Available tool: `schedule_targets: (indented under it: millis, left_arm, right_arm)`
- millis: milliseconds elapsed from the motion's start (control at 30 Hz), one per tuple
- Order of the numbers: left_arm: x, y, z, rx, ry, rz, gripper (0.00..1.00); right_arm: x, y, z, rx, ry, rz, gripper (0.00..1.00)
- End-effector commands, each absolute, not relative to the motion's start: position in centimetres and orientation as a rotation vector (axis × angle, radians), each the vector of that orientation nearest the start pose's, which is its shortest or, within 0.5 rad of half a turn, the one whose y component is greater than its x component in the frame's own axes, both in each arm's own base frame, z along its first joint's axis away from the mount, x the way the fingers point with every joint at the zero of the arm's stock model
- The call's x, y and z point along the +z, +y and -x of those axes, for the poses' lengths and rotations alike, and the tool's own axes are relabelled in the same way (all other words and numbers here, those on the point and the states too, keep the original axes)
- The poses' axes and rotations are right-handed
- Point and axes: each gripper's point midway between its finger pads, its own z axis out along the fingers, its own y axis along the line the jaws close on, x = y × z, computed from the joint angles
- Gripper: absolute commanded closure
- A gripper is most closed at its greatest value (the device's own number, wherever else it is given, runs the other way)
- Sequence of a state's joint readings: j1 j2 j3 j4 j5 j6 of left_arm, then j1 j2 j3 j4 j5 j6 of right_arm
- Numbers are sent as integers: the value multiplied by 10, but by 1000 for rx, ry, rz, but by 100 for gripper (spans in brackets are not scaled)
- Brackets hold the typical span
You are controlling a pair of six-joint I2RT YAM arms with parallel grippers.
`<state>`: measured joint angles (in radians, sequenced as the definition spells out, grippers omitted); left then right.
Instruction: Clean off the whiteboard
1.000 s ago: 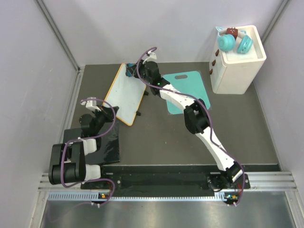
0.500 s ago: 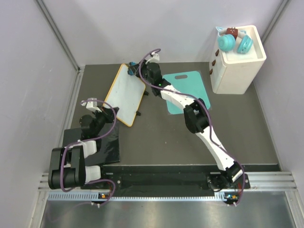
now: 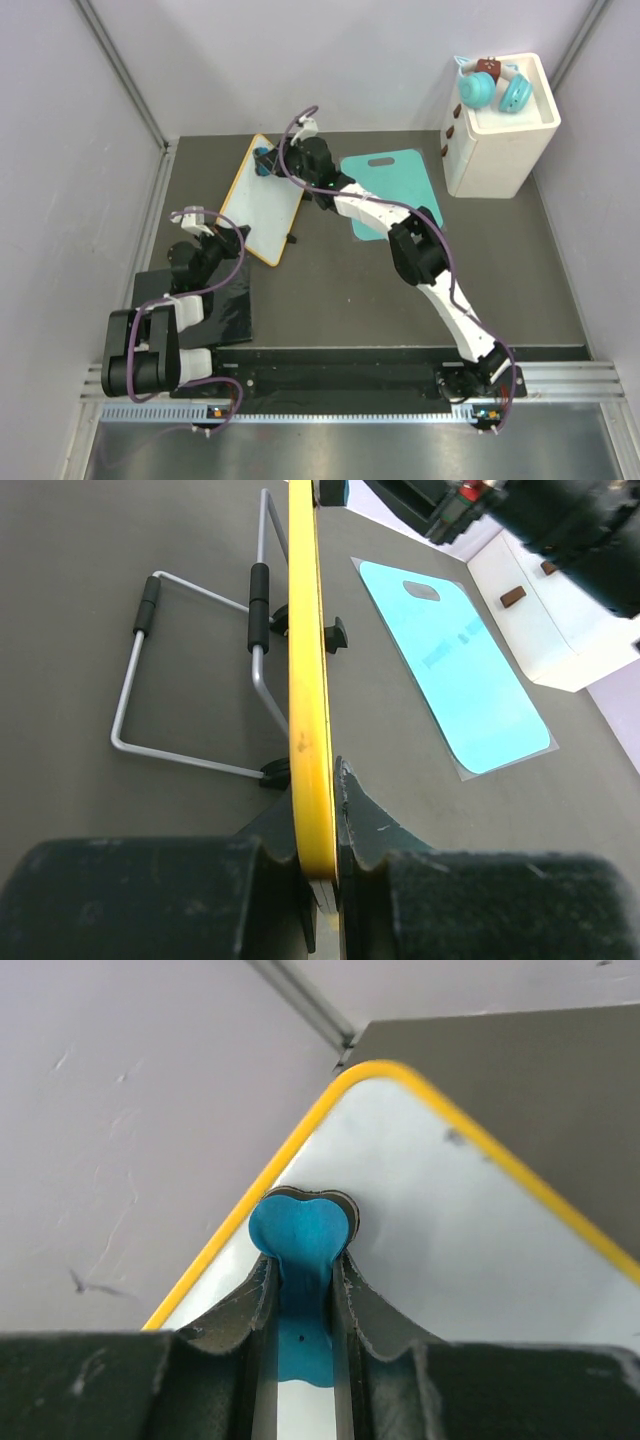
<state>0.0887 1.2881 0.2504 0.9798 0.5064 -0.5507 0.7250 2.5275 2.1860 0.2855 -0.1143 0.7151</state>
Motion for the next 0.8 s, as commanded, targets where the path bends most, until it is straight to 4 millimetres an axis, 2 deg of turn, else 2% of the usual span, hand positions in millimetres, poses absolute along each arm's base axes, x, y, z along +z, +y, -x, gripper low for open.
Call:
schedule_targets:
  millis: [0, 167, 267, 333, 367, 433, 467, 600, 633, 667, 700, 733, 767]
  left_arm:
    - [115, -130, -304, -967, 1771, -181, 100]
    - [115, -130, -304, -970, 1770, -180, 100]
    - [115, -130, -304, -968, 1770, -179, 100]
    - [114, -130, -304, -966, 1772, -176, 100]
    - [114, -129, -304, -963, 1773, -174, 100]
    - [114, -129, -304, -960, 1772, -174, 100]
    - [114, -129, -304, -962, 1772, -176, 100]
    - [114, -131, -304, -969, 1773, -178, 100]
    - [115, -130, -304, -967, 1772, -177, 100]
    - [114, -130, -304, -966, 1773, -175, 100]
    - [114, -129, -305, -963, 1774, -174, 100]
    - [114, -130, -304, -965, 1776, -174, 100]
    - [114, -130, -305, -966, 1776, -175, 100]
  right_arm:
    - [186, 573, -413, 1272, 1884, 481, 100]
    - [160, 579, -371, 1267, 1926, 734, 100]
    - [143, 579, -354, 1272, 1965, 807, 100]
    - [142, 577, -347, 1301, 1971, 813, 100]
    - [133, 574, -345, 1298, 1982, 808, 100]
    - [136, 572, -342, 1305, 1961, 817, 100]
    - [129, 570, -341, 1297, 1973, 818, 100]
    - [121, 570, -354, 1210, 1990, 804, 100]
    - [130, 569, -366, 1151, 1997, 771, 100]
    - [121, 570, -373, 1114, 2010, 760, 100]
    - [123, 569, -381, 1080, 2005, 747, 100]
    - [136, 570, -394, 1040, 1976, 703, 100]
    - [135, 571, -402, 1019, 1969, 682, 100]
